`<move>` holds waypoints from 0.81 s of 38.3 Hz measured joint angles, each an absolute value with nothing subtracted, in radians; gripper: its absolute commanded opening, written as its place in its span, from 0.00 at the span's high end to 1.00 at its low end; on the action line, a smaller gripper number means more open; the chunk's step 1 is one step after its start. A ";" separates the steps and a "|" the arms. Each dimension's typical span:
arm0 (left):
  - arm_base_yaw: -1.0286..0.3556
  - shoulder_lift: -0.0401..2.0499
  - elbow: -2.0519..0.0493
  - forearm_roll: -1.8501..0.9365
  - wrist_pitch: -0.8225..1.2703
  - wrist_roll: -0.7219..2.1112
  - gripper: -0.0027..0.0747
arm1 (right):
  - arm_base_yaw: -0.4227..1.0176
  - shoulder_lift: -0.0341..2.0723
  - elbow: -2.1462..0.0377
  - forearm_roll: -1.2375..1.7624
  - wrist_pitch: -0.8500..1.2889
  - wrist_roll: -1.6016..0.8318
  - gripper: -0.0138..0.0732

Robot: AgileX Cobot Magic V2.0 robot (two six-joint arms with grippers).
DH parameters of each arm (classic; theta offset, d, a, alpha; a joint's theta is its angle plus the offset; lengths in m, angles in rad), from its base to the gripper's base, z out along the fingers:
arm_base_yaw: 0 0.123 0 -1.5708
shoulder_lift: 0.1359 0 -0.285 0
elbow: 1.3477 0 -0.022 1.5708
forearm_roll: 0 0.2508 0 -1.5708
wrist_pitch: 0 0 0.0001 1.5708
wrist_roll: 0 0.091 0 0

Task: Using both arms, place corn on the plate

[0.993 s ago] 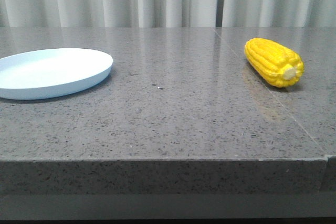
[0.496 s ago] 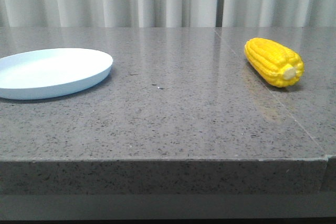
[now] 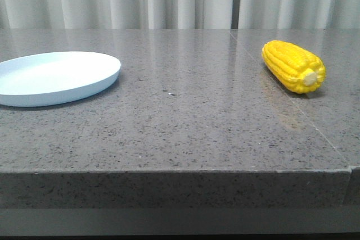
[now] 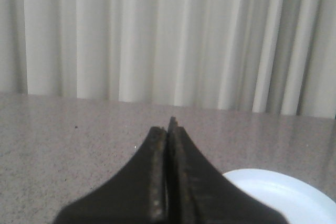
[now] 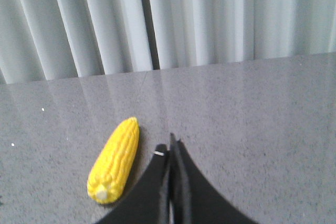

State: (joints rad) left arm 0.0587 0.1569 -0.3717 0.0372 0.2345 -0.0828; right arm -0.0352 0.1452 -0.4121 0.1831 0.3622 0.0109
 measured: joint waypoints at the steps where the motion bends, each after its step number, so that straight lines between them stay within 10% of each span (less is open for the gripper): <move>1: 0.059 0.185 -0.398 0.037 0.250 -0.083 0.99 | -0.035 0.175 -0.442 0.183 0.364 0.011 0.92; 13: 0.059 0.364 -0.468 0.041 0.270 -0.079 0.95 | -0.035 0.363 -0.536 0.183 0.366 0.011 0.90; 18: 0.059 0.364 -0.468 0.041 0.270 -0.079 0.68 | -0.035 0.363 -0.536 0.183 0.366 0.011 0.72; 25: 0.059 0.364 -0.468 0.041 0.270 -0.077 0.13 | -0.035 0.363 -0.536 0.183 0.366 0.011 0.16; 31: 0.059 0.364 -0.468 0.041 0.274 -0.077 0.07 | -0.035 0.363 -0.536 0.183 0.366 0.011 0.10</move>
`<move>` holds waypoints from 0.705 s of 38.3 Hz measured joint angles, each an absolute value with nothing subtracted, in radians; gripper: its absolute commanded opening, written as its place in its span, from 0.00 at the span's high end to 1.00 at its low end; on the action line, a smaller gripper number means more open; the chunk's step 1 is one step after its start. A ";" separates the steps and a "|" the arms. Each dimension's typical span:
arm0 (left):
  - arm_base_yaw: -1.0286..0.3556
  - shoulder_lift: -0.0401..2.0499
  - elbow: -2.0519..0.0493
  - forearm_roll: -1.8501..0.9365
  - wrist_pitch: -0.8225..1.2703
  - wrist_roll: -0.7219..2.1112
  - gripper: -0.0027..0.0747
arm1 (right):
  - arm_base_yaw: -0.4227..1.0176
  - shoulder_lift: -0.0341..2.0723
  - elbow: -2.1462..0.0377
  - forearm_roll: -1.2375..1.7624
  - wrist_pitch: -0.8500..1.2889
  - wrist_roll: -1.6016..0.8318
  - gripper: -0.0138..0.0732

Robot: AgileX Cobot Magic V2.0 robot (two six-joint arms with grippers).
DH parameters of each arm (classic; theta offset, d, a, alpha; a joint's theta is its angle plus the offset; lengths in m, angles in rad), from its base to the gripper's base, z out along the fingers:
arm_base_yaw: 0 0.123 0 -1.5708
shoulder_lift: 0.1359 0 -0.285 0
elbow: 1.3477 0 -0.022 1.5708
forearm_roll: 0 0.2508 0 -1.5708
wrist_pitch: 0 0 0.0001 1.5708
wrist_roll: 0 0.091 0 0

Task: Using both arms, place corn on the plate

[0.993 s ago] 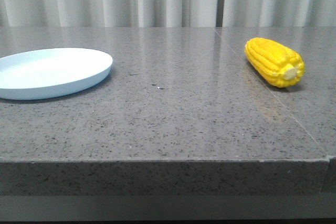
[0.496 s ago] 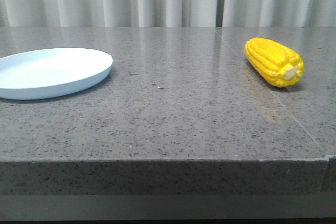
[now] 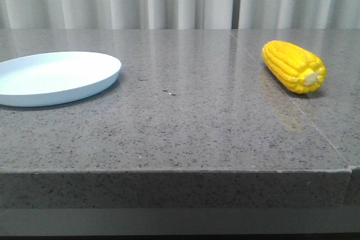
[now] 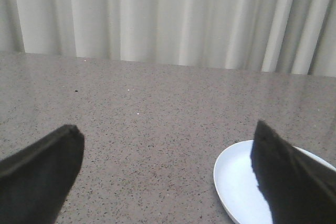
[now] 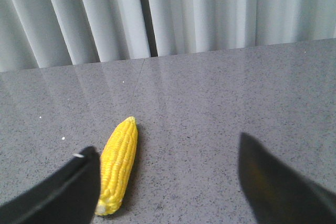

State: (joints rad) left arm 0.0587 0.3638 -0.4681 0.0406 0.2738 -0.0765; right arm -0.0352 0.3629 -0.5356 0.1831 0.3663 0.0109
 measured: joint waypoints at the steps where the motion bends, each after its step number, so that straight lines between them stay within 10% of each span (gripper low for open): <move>1: 0.059 0.364 -0.468 0.041 0.274 -0.077 0.08 | -0.035 0.363 -0.536 0.183 0.366 0.011 0.10; 27: -0.003 0.692 -0.631 0.041 0.331 -0.073 0.08 | -0.035 0.363 -0.536 0.183 0.366 0.011 0.10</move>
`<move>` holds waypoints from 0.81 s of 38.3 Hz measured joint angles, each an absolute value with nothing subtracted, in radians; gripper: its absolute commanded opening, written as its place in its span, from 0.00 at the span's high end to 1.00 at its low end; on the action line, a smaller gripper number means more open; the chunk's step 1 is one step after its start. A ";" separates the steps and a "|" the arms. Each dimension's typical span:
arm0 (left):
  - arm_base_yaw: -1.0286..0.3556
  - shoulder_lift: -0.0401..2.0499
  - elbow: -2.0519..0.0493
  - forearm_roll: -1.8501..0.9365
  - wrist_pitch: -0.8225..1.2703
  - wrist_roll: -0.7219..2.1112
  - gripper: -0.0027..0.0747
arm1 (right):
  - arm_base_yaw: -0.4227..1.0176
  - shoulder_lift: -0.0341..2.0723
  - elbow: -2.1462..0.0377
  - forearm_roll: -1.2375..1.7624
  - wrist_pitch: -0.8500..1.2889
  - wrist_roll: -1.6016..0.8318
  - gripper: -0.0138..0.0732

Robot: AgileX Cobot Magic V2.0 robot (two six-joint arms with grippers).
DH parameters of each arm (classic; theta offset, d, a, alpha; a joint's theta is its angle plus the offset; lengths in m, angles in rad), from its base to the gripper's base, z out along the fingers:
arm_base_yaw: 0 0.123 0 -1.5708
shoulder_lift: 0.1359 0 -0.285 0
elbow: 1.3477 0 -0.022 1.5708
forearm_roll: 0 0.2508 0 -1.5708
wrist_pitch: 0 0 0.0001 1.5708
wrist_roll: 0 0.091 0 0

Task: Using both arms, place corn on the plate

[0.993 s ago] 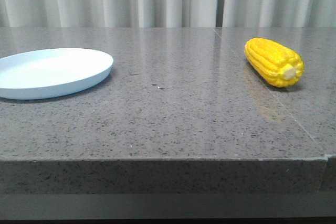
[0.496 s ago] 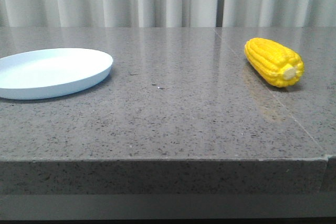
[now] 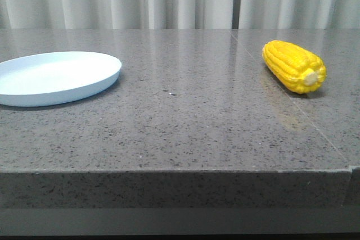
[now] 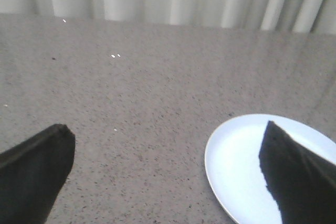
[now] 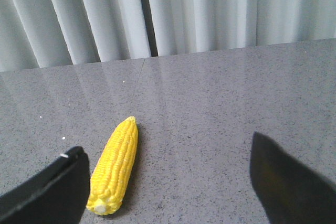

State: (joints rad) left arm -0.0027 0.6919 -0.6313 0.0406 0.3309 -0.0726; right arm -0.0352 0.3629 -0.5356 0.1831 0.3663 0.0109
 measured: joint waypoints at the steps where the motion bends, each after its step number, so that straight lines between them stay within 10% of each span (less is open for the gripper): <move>1: -0.019 0.726 -0.653 0.041 0.340 -0.067 0.08 | -0.035 0.363 -0.536 0.183 0.366 0.011 0.10; 31: -0.132 1.639 -1.295 0.041 1.041 -0.047 0.08 | -0.035 0.363 -0.536 0.183 0.366 0.011 0.10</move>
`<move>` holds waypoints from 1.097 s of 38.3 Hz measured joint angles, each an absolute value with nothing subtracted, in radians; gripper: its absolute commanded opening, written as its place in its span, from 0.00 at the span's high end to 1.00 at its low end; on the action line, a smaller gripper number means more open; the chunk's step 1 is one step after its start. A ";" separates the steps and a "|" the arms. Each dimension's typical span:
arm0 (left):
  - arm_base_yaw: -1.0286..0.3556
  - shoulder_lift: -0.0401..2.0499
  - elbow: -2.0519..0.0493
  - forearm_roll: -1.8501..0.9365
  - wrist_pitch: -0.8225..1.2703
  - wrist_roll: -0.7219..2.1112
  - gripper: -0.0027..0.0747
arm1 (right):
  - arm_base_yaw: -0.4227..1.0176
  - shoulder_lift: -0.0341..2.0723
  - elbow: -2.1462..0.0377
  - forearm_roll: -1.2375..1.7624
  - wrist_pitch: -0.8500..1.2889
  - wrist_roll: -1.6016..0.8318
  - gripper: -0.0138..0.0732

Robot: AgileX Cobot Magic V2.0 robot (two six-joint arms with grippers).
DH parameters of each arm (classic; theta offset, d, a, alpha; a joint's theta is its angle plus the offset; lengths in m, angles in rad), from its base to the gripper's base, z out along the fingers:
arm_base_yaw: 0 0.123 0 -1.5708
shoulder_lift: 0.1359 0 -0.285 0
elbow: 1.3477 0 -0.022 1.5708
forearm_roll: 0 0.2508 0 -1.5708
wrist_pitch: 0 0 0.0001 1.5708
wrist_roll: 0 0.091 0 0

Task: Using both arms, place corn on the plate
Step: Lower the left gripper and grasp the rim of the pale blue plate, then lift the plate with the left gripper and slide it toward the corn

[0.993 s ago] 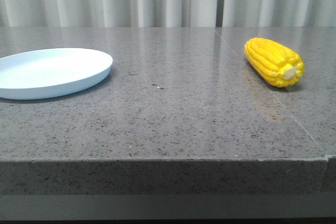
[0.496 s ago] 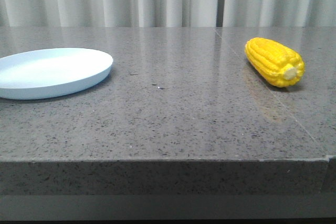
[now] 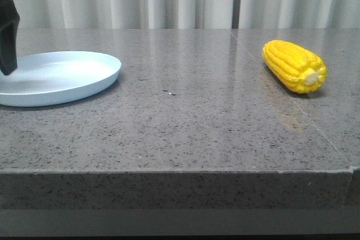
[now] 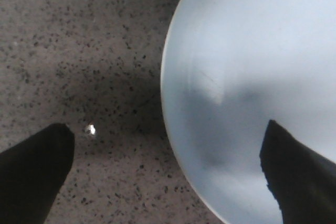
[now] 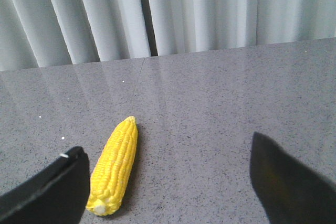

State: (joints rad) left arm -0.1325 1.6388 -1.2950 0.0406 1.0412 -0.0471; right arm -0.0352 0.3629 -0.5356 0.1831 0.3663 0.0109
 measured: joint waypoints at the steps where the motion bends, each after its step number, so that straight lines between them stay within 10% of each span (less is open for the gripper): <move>1: -0.132 1.648 -1.295 0.041 1.041 -0.047 0.08 | -0.035 0.363 -0.536 0.183 0.366 0.011 0.10; 12: -0.132 1.684 -1.304 0.036 1.041 -0.045 0.20 | -0.035 0.363 -0.536 0.183 0.366 0.011 0.10; 29: -0.132 1.684 -1.304 0.034 1.041 -0.045 0.99 | -0.035 0.363 -0.536 0.183 0.366 0.011 0.10; 42: -0.150 1.684 -1.401 -0.025 1.048 -0.047 0.99 | -0.035 0.363 -0.536 0.183 0.366 0.011 0.10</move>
State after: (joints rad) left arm -0.1496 1.6841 -1.4005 -0.0253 1.0478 -0.0474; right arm -0.0352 0.3629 -0.5356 0.1831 0.3663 0.0109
